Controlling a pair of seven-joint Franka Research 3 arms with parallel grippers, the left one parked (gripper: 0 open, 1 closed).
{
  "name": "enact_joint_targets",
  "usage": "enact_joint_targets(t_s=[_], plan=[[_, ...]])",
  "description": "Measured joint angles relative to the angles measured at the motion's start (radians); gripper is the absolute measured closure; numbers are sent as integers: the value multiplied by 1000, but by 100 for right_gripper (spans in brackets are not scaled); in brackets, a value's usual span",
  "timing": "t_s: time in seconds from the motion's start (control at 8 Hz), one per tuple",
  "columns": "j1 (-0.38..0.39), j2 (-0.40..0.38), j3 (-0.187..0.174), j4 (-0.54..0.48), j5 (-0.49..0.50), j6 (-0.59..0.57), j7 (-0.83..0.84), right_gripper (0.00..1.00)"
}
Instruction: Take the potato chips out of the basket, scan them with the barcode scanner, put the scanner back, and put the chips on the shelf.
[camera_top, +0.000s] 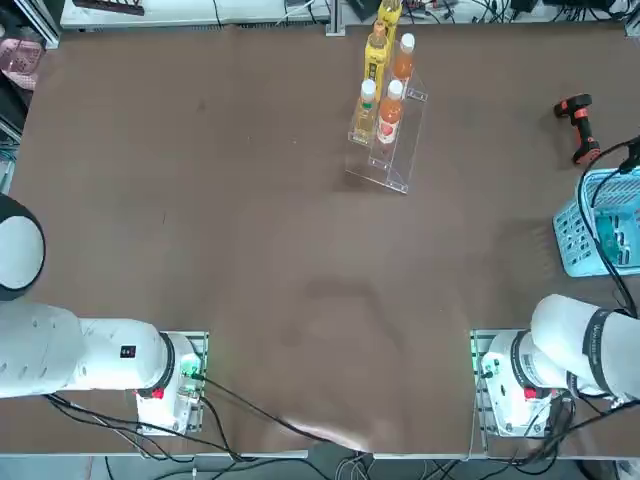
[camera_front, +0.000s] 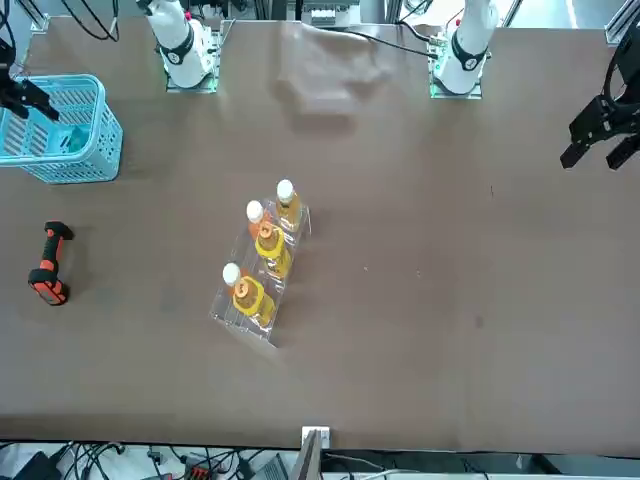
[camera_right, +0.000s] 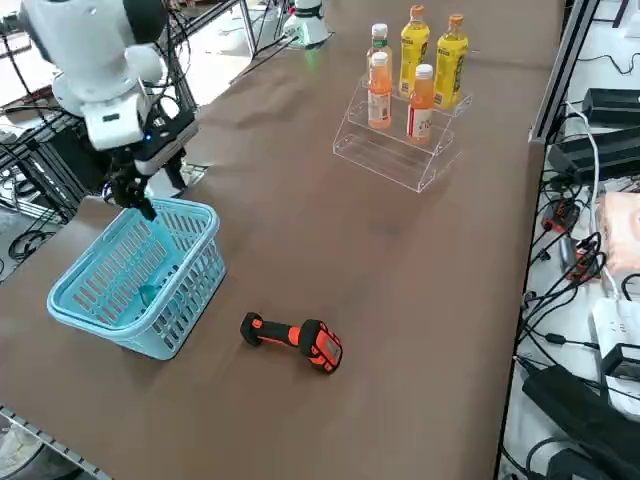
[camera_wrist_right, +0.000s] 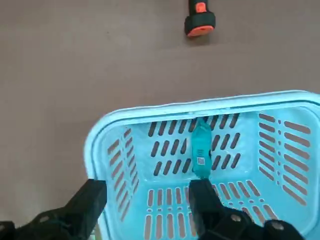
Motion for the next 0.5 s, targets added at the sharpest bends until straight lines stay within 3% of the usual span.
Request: enact_joint_targets(t_s=[0.5], plan=[[-23,92,-5,-39,0,128,-5,0]])
